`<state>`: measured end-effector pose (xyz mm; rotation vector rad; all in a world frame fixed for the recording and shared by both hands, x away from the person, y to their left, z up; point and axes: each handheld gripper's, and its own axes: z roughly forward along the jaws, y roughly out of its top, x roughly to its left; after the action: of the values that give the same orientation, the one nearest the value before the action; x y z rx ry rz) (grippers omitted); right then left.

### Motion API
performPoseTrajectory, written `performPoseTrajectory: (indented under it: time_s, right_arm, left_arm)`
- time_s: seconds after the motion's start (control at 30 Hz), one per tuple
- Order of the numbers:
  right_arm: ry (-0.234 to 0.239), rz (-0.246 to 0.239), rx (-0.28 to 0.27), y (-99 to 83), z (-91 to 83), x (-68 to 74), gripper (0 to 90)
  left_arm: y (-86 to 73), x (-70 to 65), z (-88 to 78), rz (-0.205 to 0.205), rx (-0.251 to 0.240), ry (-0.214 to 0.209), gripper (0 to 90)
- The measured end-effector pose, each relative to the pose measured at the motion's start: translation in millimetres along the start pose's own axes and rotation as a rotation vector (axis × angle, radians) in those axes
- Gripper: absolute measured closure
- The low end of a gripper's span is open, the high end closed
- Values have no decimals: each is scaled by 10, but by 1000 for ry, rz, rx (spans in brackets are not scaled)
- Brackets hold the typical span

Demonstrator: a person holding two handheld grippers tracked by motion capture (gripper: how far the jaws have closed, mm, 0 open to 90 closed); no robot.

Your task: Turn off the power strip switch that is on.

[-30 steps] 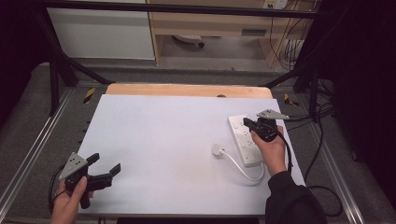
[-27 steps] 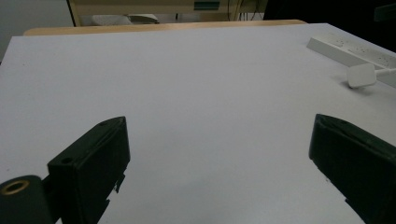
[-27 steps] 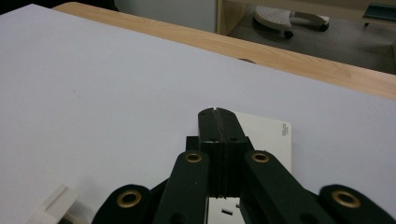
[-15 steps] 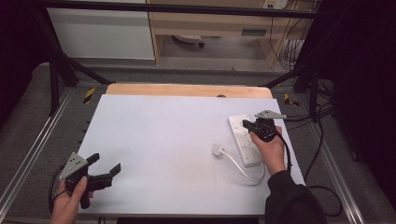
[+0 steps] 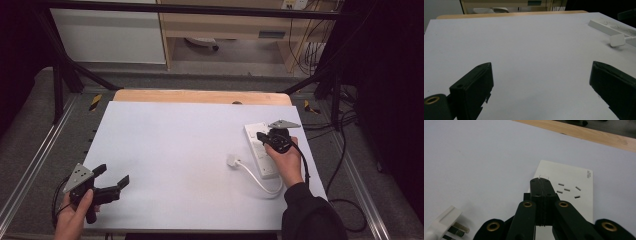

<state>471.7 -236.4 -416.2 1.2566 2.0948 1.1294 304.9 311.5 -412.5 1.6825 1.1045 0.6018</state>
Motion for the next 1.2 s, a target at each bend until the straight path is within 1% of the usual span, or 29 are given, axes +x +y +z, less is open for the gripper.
performPoseTrajectory:
  time_s: [0.13, 0.47, 0.87, 1.1, 1.13, 1.2]
  right_arm:
    - [0, -1, 21, -27, 45, -5, 900]
    - [4, 6, 50, -60, 172, 21, 900]
    - [-2, 12, 59, -81, 203, 7, 900]
    - [-3, 10, 59, -84, 204, 15, 900]
    - [-5, 1, 60, -84, 204, 14, 900]
    - [-5, 6, 58, -87, 204, 15, 900]
  left_arm:
    - [0, -1, -1, 1, 2, 2, 50]
    - [0, 0, -2, 2, 1, 0, 50]
    - [1, -1, -3, 2, 0, 0, 50]
    - [1, -3, -3, 4, 1, -1, 50]
    - [2, -3, -3, 6, 0, -1, 50]
    - [1, -5, -2, 4, 2, -1, 50]
